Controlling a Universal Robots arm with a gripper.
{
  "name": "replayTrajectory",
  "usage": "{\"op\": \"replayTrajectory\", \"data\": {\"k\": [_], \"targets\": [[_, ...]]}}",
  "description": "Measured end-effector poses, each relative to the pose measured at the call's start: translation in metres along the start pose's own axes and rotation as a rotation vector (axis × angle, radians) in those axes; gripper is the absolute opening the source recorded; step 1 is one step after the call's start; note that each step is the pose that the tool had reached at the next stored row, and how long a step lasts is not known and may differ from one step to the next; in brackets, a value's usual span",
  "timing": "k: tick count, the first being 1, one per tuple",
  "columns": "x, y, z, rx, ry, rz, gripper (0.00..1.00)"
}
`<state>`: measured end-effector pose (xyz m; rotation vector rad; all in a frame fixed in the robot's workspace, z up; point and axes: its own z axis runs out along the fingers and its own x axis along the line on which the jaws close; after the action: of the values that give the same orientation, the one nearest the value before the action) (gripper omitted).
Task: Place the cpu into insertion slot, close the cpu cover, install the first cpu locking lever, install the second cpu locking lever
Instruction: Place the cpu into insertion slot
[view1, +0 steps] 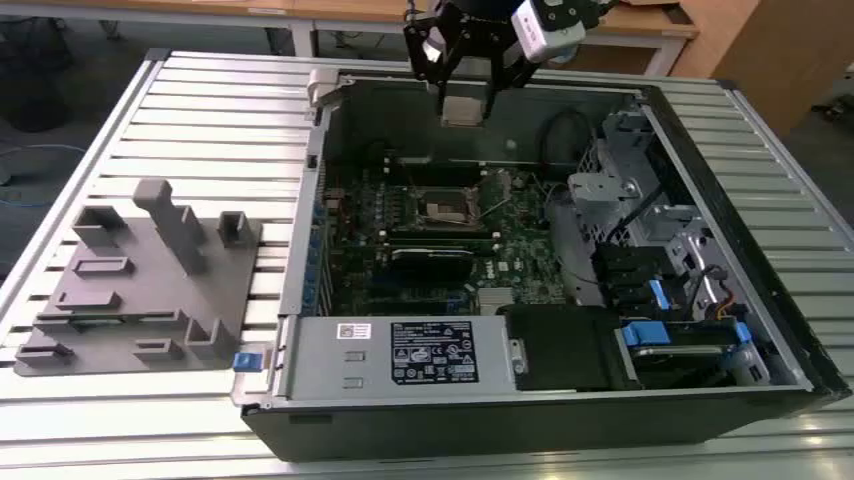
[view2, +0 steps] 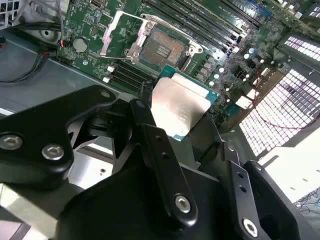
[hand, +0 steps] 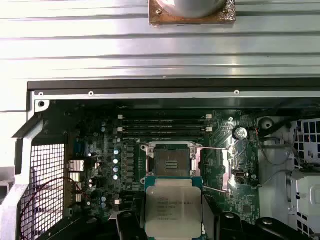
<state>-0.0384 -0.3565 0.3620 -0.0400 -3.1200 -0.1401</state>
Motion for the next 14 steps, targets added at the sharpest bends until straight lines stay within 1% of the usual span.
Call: {"op": "replayTrajectory", "data": {"k": [10,14], "targets": [[0.0,0.0,0.0001,0.0002,0.0001,0.0,0.54],[0.0,-0.0001,0.0015,-0.0002,-0.0001,0.0,0.54]]}}
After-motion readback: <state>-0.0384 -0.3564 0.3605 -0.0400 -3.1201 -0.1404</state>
